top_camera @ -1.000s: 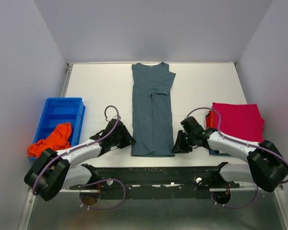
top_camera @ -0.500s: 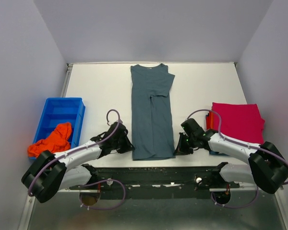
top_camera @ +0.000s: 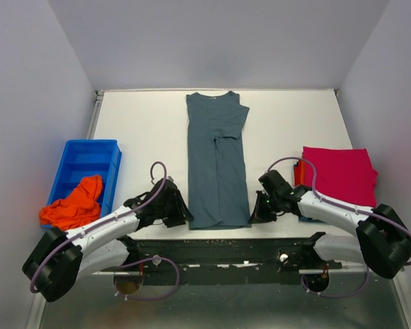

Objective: Fold and stack the t-shirts
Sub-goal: Grab the bottom of the folded rectangular tshirt with both arms, then fold the folded rectangular tshirt in 1/3 of the way

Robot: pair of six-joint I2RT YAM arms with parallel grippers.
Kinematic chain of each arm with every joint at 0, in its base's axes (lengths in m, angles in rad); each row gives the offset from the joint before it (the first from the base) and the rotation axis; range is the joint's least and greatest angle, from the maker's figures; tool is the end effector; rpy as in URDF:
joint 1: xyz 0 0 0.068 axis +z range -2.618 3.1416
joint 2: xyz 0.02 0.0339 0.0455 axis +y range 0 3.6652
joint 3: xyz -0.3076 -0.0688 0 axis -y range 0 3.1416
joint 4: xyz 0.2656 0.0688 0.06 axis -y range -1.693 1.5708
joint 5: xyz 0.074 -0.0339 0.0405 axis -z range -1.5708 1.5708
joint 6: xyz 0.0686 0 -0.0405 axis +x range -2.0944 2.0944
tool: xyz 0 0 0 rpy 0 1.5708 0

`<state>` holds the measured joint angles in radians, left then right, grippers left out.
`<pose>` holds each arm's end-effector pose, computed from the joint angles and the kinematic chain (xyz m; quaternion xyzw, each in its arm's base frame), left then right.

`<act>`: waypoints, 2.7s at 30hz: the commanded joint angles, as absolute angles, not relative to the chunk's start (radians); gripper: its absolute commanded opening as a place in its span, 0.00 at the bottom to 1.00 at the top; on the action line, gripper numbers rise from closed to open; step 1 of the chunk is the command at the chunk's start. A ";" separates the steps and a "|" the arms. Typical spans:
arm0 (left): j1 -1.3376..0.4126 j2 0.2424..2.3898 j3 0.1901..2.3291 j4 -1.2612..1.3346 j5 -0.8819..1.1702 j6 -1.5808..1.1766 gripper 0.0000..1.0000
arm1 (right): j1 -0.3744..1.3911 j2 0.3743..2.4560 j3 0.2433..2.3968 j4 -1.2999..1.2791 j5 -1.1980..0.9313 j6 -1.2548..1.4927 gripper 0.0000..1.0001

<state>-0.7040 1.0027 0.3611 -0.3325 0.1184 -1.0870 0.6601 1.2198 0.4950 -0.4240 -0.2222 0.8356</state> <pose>0.1343 -0.1247 0.1443 -0.1645 0.9400 -0.2644 0.1393 0.1571 0.1411 0.1426 0.0620 0.9701 0.2210 0.0789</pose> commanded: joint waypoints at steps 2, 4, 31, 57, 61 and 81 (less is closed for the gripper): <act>-0.735 1.063 0.305 -0.324 0.190 -1.114 0.52 | 0.667 1.213 0.477 -0.449 -0.227 0.819 0.01; -0.741 1.083 0.308 -0.322 0.186 -1.115 0.51 | 0.667 1.212 0.472 -0.446 -0.232 0.819 0.01; -0.608 1.113 0.662 -0.439 0.186 -0.945 0.00 | 0.624 1.207 0.799 -0.566 -0.147 0.739 0.01; -0.245 1.801 1.221 -0.145 0.244 -0.861 0.00 | 0.287 1.943 1.529 -0.572 -0.229 0.635 0.01; -0.241 1.833 1.262 -0.155 0.226 -0.853 0.00 | 0.275 1.986 1.583 -0.577 -0.236 0.637 0.01; -0.255 1.747 1.211 -0.266 0.067 -0.726 0.81 | 0.273 1.801 1.237 -0.410 -0.247 0.621 0.50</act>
